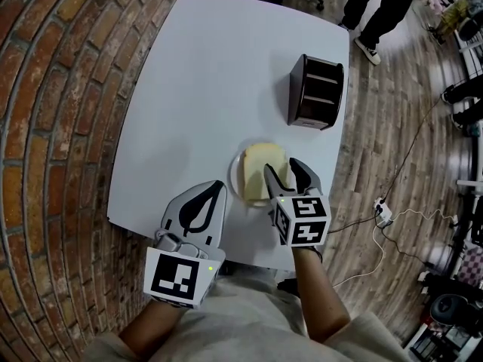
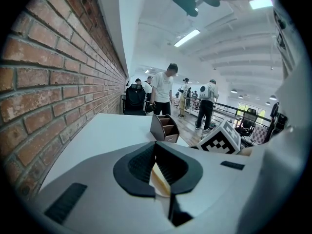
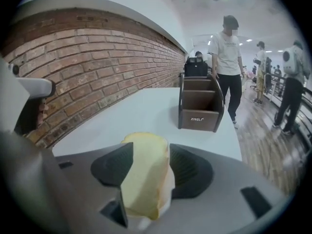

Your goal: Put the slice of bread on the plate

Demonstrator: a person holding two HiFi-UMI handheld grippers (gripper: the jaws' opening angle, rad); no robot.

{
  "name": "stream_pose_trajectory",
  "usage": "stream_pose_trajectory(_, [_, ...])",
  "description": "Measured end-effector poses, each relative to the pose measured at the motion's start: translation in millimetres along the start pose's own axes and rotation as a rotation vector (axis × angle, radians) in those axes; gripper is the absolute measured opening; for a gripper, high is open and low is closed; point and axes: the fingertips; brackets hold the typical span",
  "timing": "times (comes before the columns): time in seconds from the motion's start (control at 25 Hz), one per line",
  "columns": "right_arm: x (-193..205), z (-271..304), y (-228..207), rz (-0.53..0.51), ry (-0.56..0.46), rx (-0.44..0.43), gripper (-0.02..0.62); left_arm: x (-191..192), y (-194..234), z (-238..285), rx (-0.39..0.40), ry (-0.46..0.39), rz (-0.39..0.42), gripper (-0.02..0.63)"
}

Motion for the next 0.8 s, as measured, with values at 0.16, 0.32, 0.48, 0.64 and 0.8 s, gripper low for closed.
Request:
stream_pose_trajectory(0.16, [-11,1,-1,0.016,-0.033,0.002,0.172,1,-2,1,0.01,0.003,0.001,0.009])
stream_pose_trajectory(0.32, [-27,1,-1,0.028,-0.069,0.007,0.116,2,-4,5,0.02,0.007,-0.001,0.009])
stream_pose_trajectory(0.48, [-44,-4,-1,0.032,-0.105,0.012,0.078,6,-6,9,0.033,0.022,-0.002,0.009])
stream_pose_trajectory(0.64, [-59,-13,3,0.017,-0.142,0.01,0.043,8,-12,15,0.055,0.032,0.0,0.009])
stream_pose_trajectory(0.8, [-78,-32,4,0.009,-0.202,0.027,0.015,8,-21,20,0.082,0.037,0.011,0.009])
Point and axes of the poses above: the fingertips, and each gripper's own axes: z forward along the fingers, y to its left, x out of its underside, and after that the axes turned 14 degrees about -z, right-handed
